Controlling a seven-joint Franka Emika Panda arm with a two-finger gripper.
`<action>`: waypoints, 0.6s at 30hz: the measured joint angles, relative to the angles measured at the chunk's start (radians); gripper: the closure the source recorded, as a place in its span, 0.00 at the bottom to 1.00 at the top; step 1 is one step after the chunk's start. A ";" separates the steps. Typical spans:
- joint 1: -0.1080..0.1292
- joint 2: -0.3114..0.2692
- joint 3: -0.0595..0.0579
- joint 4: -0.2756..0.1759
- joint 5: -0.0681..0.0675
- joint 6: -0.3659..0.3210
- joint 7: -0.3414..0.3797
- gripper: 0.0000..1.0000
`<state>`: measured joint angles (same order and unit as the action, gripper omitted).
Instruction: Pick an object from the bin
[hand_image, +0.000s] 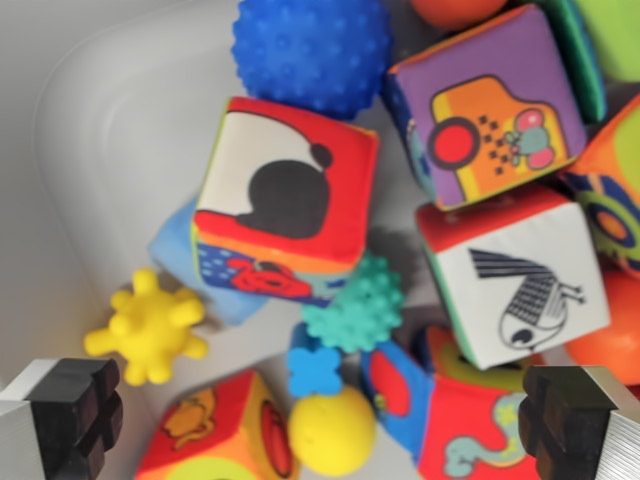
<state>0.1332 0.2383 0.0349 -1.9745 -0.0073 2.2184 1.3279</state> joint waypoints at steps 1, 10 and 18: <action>0.003 0.003 0.000 0.000 0.000 0.002 0.008 0.00; 0.054 0.057 0.000 0.008 0.000 0.037 0.147 0.00; 0.057 0.105 -0.004 -0.008 0.000 0.101 0.155 0.00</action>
<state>0.1905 0.3429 0.0312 -1.9829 -0.0074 2.3197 1.4830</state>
